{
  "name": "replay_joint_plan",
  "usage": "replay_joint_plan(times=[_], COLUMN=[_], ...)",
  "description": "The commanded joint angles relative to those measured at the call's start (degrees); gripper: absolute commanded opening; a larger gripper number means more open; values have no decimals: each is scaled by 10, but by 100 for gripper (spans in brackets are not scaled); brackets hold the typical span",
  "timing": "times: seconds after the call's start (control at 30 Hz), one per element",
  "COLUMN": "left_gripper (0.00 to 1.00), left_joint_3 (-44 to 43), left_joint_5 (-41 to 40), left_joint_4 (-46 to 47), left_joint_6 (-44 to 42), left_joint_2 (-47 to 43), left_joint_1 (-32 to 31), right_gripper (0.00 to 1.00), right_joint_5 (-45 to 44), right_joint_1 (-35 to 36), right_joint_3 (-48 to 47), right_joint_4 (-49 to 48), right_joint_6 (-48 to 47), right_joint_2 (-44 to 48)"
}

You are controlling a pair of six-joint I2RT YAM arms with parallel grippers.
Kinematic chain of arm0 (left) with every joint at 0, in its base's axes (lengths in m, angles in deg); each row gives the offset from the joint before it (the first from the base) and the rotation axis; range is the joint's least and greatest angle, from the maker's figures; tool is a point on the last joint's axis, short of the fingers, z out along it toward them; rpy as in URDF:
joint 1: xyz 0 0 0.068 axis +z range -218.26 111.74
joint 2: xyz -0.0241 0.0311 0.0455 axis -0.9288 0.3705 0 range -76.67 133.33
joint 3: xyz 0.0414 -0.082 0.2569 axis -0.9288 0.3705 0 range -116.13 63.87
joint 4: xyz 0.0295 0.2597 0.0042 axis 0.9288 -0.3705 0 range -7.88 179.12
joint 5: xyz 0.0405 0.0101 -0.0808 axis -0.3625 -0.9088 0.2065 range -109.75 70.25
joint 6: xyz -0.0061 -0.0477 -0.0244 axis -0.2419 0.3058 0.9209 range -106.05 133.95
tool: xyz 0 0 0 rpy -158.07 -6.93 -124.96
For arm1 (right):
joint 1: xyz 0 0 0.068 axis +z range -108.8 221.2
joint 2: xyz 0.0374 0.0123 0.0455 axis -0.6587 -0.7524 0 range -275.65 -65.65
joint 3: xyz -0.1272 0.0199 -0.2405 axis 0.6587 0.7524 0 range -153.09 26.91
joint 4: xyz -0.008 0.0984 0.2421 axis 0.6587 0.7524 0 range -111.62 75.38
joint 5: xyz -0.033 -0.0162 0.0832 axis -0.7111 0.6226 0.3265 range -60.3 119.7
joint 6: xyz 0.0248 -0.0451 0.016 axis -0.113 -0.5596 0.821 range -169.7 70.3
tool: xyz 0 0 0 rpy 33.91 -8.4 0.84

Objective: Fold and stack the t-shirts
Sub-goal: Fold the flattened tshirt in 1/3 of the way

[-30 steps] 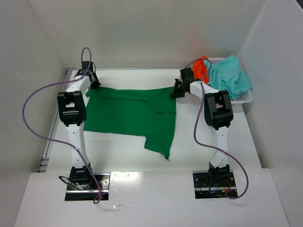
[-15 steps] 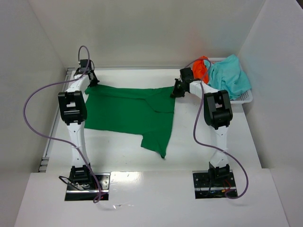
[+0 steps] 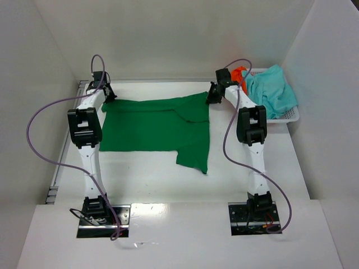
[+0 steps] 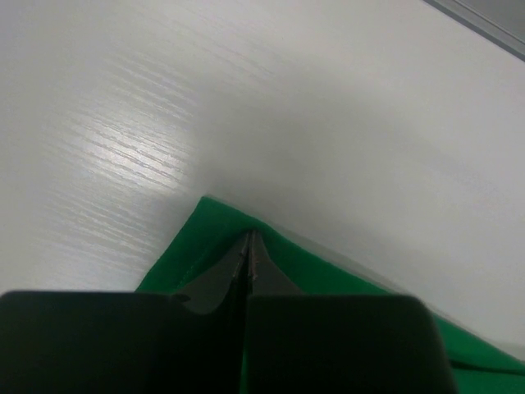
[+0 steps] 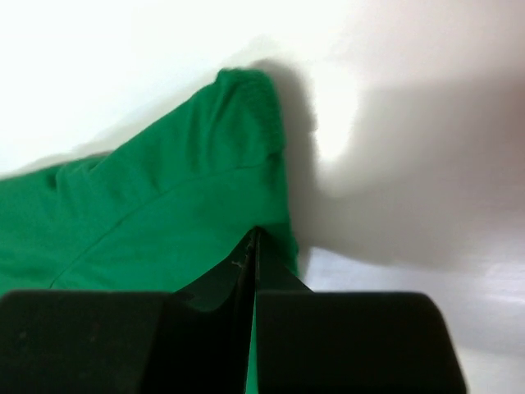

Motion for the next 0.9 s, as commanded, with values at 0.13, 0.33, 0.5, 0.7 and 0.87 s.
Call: replay_joint_plan(times=[0.13,0.33,0.5,0.7,0.87], left_gripper=[0,3,35,80,98], left_joint_3=[24,38,85,168,297], left_joint_5=[38,38,32,53,68], left_joint_4=[-22,-28,-21,-3,10], left_joint_6=[-7,-13,-24,-34,-4], left_joint_2=[3,-34,-121,-292,-394], left_joint_1=[5,-2,-2,-2,-2], right_gripper=[3,3,7,34,68], right_joint_5=[-49,-19,-3,14,28], right_joint_1=[-34,-34,-14,8,19], right_joint_3=[-219,-297,-203,14,185], right_joint_4=[115,139,103,5,-38], right_joint_6=[-35,-40,-66,-76,-76], right_joint_2=[-102,-133,-27,180,329])
